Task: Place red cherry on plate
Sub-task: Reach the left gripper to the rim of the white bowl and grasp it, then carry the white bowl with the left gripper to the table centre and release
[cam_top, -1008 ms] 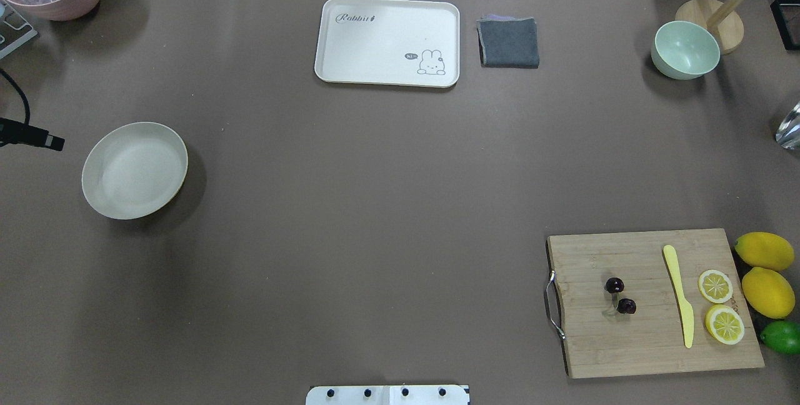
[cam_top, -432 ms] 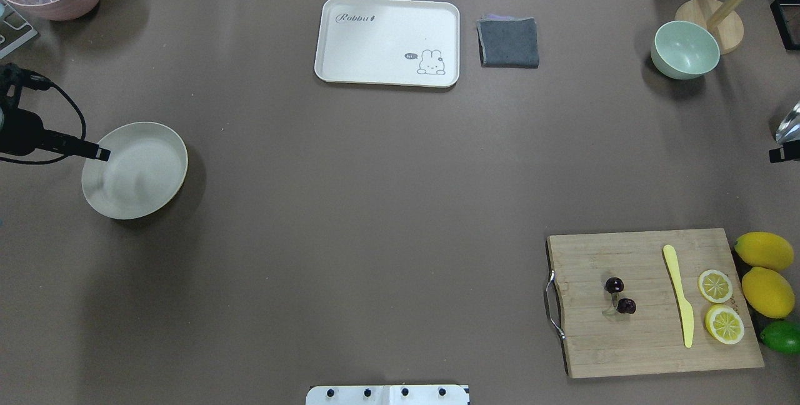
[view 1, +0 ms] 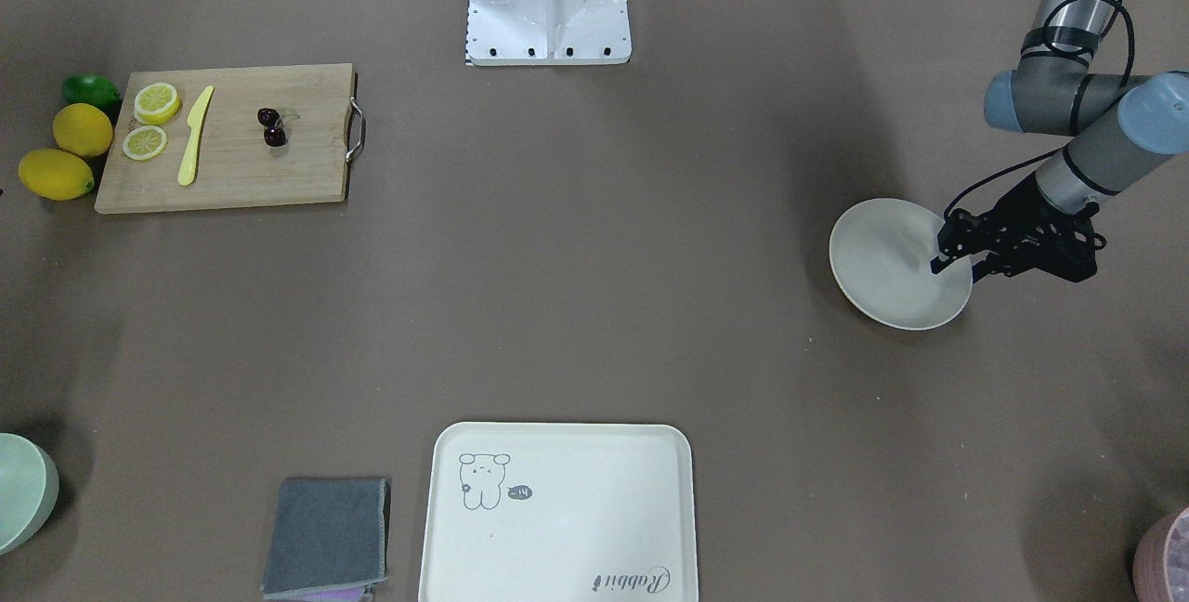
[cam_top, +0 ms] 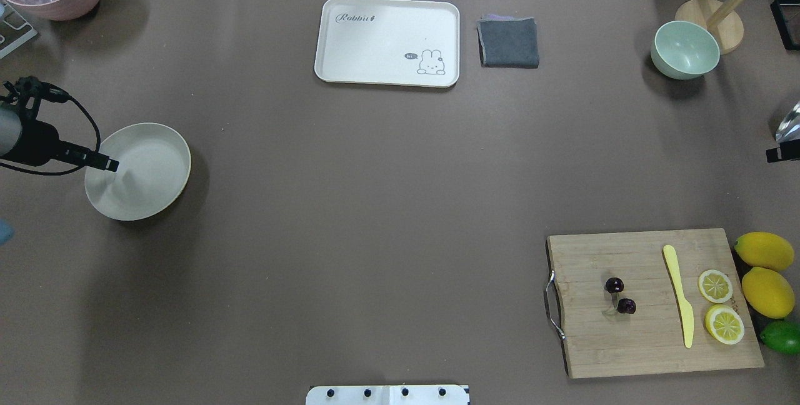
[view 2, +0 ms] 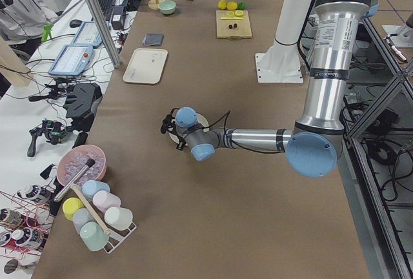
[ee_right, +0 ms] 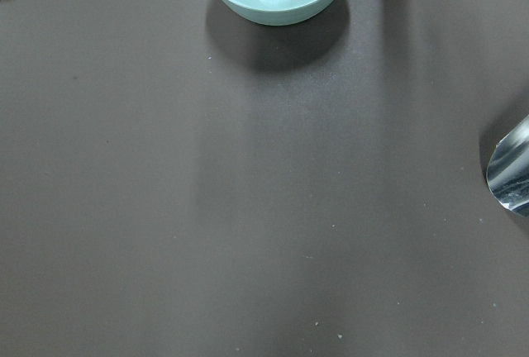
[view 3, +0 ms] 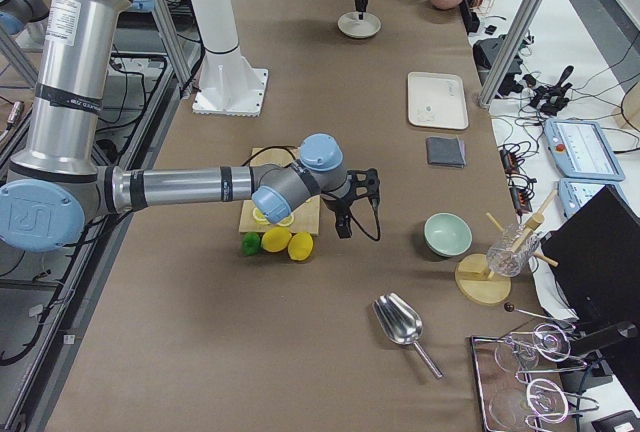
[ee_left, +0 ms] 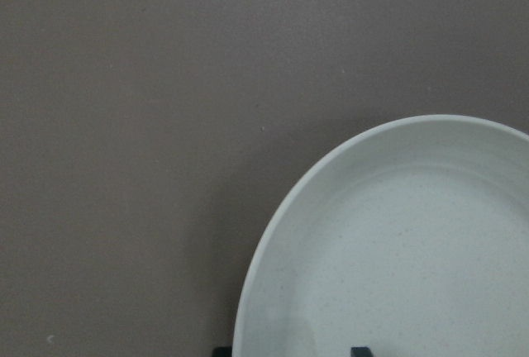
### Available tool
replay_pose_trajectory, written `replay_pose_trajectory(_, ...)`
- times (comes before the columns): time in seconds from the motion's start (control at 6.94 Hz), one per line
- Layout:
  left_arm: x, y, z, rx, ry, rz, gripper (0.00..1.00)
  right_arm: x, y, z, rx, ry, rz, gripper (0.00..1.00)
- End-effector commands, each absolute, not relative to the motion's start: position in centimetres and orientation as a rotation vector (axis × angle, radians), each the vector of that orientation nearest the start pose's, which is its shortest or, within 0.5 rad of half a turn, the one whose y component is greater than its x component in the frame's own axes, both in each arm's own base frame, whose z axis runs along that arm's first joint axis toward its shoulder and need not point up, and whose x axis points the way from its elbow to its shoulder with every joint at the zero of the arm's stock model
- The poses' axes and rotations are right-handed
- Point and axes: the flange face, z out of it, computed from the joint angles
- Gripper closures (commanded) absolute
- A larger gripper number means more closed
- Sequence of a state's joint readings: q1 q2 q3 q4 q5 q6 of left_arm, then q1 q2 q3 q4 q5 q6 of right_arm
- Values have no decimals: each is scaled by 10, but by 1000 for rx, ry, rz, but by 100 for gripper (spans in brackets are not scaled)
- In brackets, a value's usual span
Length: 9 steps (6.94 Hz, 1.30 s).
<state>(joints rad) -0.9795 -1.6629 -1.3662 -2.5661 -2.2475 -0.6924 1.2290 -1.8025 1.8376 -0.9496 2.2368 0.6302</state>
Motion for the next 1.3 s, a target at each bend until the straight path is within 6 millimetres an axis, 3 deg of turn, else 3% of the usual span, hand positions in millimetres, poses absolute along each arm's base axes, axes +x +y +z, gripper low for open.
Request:
replay_pose_trajectory(0.0,250,-496,598,301,1021,210,90,-74,-420,564,257,-861,49,1)
replay_pose_trajectory(0.14,250,-496,589,314,1033,217,100,-74,-420,564,258,-861,46,1)
replay_pose_trajectory(0.29,248,-493,573,336,1054,217,100,-73,-420,564,258,-861,46,1)
replay_pose_trajectory(0.58,255,-494,500,289,1168,38,100,-74,-419,564,258,-864,44,1)
replay_pose_trajectory(0.72,283,-486,458,257,1229,10,100,-74,-419,564,257,-864,46,1)
replay_pose_trajectory(0.86,315,-480,437,260,1241,-6,100,-74,-419,564,256,-865,47,1)
replay_pose_trajectory(1.01,356,-476,401,254,1225,-43,100,-74,-419,558,261,-871,45,1)
replay_pose_trajectory(1.15,396,-473,339,217,1168,-77,100,-74,-419,556,260,-874,52,1)
